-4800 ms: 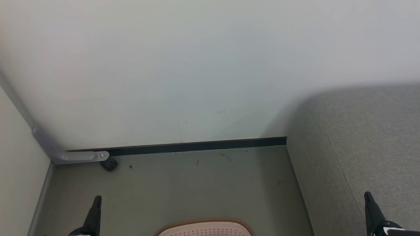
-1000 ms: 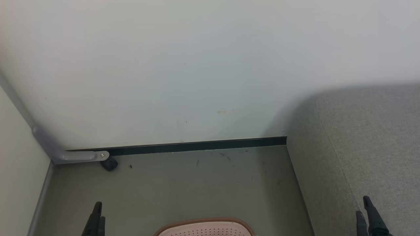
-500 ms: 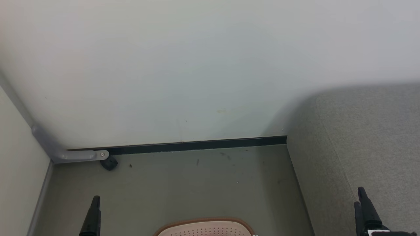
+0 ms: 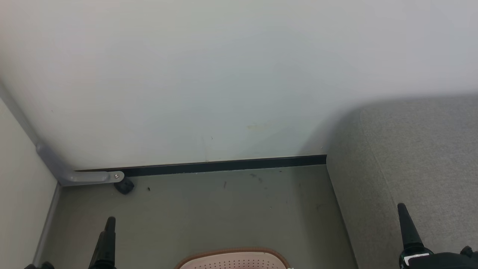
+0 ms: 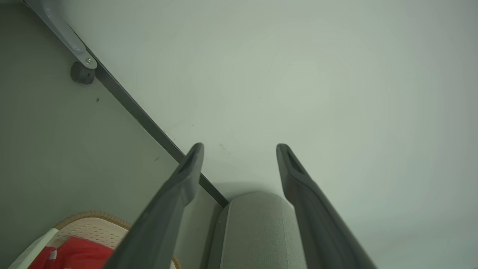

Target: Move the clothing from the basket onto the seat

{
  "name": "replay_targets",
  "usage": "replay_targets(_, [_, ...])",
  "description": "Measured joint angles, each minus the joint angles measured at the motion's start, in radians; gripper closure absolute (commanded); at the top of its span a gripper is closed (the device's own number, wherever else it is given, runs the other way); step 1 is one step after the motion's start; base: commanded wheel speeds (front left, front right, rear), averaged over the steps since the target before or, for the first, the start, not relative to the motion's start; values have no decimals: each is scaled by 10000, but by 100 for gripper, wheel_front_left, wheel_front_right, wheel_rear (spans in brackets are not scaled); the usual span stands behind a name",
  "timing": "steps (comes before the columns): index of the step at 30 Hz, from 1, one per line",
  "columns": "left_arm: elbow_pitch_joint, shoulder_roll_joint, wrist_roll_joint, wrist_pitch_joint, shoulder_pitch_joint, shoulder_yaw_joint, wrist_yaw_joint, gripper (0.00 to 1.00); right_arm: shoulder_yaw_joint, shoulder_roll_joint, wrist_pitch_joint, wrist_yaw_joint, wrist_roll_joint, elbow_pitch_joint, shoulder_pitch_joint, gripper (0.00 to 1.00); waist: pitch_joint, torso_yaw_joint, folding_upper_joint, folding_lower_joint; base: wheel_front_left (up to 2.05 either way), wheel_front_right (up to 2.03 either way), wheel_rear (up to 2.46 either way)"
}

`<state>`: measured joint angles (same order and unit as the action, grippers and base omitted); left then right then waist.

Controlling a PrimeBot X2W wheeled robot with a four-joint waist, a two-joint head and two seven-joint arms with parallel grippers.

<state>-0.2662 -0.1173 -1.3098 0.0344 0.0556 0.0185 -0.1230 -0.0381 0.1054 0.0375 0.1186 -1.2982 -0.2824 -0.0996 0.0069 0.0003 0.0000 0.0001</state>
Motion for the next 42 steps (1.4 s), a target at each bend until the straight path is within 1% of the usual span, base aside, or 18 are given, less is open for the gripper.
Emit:
replay_targets(7, [12, -242, 1321, 293, 24, 291, 13, 0, -477, 336, 265, -190, 1337, 67, -178, 0, -17, -2, 0, 0, 0, 0, 0])
replay_targets(12, [134, -422, 2376, 443, 32, 407, 192, 0, -842, 568, 443, -324, 2330, 79, -197, 0, -33, -6, 0, 0, 0, 0, 0])
replay_targets(13, [151, -462, 2644, 491, 32, 474, 265, 0, -899, 600, 453, -395, 2479, 81, -205, 0, -35, -8, 0, 0, 0, 0, 0])
replay_targets(15, [186, -512, 3041, 564, 34, 581, 284, 0, -1035, 654, 537, -410, 2817, 77, -249, 0, -41, -12, 0, 0, 0, 0, 0])
replay_targets(17, [217, -571, 3471, 648, 36, 642, 366, 0, -1208, 765, 619, -531, 3246, 84, -357, 0, -45, -15, 0, 0, 0, 0, 0])
replay_targets(18, [234, -658, 3896, 688, 38, 700, 445, 0, -1342, 876, 690, -617, 3674, 90, -389, 0, -48, -19, 0, 0, 0, 0, 0])
replay_targets(22, [247, -723, 4554, 855, 42, 830, 537, 0, -1603, 980, 830, -704, 4276, 94, -393, 0, -45, -24, 0, 0, 0, 0, 0])
replay_targets(25, [265, -725, 4769, 924, 43, 859, 541, 0, -1720, 999, 890, -748, 4518, 98, -399, 0, -38, -25, 0, 0, 0, 0, 0])
replay_targets(27, [293, -732, 5108, 1003, 43, 888, 546, 0, -1824, 1030, 972, -761, 4823, 104, -417, 0, -28, -24, 1, 0, 0, 0, 0])
replay_targets(29, [316, -742, 5315, 1093, 43, 909, 621, 0, -1923, 1060, 1058, -838, 5045, 107, -482, 0, -17, -21, 0, 0, 0, 0, 0])
replay_targets(42, [472, -878, 7099, 1536, 124, 999, 616, 0, -2435, 1312, 1513, -1016, 6732, 136, -736, 0, 63, 13, 0, 0, 0, 0, 0])
